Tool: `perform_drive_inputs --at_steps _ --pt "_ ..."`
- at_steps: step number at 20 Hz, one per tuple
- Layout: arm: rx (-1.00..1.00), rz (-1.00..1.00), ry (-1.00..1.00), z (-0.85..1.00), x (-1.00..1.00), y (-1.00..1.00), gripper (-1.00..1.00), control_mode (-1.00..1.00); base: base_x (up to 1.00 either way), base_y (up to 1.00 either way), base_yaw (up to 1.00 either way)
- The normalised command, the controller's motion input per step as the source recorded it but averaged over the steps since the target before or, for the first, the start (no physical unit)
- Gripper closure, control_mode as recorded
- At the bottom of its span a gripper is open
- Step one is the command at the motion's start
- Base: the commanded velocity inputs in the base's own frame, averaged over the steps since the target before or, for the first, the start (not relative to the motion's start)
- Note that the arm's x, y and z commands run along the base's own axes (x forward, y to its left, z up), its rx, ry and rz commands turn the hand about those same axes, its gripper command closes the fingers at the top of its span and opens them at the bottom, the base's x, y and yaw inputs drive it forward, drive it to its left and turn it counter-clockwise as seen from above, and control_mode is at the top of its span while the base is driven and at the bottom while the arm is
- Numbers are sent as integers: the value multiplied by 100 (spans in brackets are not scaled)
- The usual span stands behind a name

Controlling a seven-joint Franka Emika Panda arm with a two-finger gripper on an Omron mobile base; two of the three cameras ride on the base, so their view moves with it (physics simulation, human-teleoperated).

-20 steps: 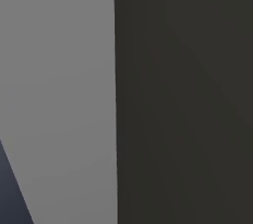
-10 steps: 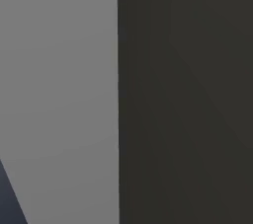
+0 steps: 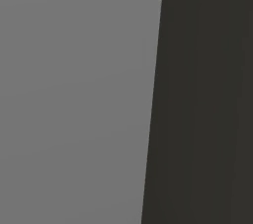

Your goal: Place the sponge inside the microwave to prepare for sanitizing.

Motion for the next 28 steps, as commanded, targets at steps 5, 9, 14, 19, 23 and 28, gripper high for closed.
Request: perform_drive_inputs --at_steps 5,9,14,19,23,28 --pt "0 0 0 0 0 0 -100 100 0 -2 0" --pt "0 0 0 0 0 0 -100 100 0 0 0" --pt "0 0 0 0 0 0 -100 100 0 0 0" --pt "0 0 0 0 0 -1 -100 -100 0 0 0" --pt "-1 0 2 0 18 -5 -100 -100 0 0 0" --pt "-7 0 4 -16 35 -7 -100 -100 0 0 0"
